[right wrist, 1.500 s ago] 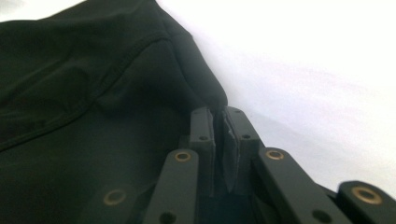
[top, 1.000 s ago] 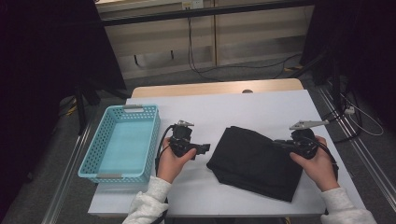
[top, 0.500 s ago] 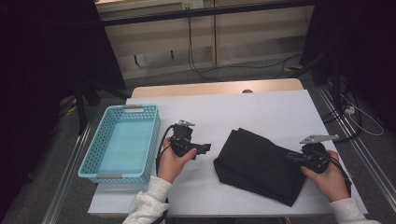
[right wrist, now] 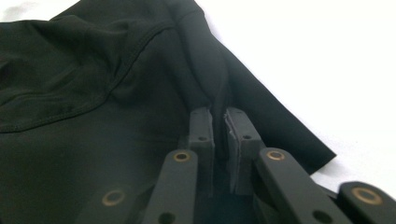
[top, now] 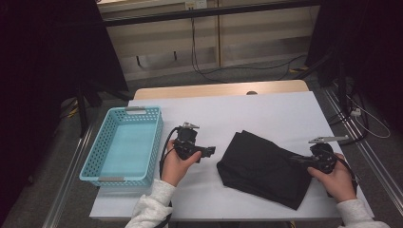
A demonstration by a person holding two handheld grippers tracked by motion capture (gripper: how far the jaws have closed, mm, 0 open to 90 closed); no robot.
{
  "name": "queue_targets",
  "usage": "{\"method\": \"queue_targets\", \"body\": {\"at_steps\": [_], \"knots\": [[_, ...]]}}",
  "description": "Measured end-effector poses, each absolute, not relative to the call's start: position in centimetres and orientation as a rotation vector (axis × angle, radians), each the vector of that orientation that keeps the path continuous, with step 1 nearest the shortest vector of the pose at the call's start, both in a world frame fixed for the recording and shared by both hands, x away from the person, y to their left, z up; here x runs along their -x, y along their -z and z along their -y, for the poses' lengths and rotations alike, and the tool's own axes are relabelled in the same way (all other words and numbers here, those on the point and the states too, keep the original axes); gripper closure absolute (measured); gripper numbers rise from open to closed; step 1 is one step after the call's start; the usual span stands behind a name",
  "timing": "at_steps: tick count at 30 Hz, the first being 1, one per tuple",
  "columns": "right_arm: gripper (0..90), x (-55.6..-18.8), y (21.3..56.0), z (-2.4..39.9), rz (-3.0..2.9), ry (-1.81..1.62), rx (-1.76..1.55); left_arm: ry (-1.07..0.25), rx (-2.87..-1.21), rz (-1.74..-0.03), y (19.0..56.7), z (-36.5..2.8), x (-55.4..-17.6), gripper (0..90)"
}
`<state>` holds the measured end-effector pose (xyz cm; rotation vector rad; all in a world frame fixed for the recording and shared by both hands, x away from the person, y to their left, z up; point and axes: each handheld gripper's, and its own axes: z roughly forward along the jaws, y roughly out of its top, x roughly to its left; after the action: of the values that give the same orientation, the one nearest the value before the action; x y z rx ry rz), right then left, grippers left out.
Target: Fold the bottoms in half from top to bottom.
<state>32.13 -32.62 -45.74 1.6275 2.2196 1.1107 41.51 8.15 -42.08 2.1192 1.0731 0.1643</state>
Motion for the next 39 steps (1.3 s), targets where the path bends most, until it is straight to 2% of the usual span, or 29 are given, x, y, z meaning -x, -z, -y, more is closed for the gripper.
{"method": "queue_targets", "body": {"at_steps": [11, 17, 18, 19, 26, 31, 34, 39], "knots": [[82.3, -34.5, 44.1, 29.0, -2.232, -1.042, -1.417, -0.17, -2.109, -1.079, 41.9, -8.6, -41.4, 11.8], [73.6, -35.2, 45.4, 29.1, -2.217, -1.001, -1.416, -0.161, -2.113, -1.089, 42.1, -8.8, -41.5, 11.8], [73.7, -35.2, 45.3, 29.2, -2.205, -0.996, -1.421, -0.155, -2.116, -1.09, 42.1, -8.9, -41.4, 11.8], [81.3, -35.1, 45.2, 29.2, -2.203, -0.993, -1.41, -0.164, -2.108, -1.094, 42.1, -8.9, -41.4, 11.8], [82.4, -34.8, 44.5, 28.6, -2.228, -1.006, -1.366, -0.164, -2.11, -1.087, 42.1, -8.7, -41.4, 11.8], [82.4, -33.8, 42.0, 29.1, -2.179, -1.09, -1.406, -0.17, -2.121, -1.085, 42.2, -8.7, -41.4, 11.8], [82.5, -33.1, 41.2, 29.4, -2.2, -1.017, -1.443, -0.166, -2.121, -1.081, 42.2, -8.5, -41.3, 11.8], [81.8, -32.8, 44.2, 30.9, -2.223, -0.981, -1.518, -0.161, -2.128, -1.075, 42.3, -8.1, -41.1, 11.8]]}}
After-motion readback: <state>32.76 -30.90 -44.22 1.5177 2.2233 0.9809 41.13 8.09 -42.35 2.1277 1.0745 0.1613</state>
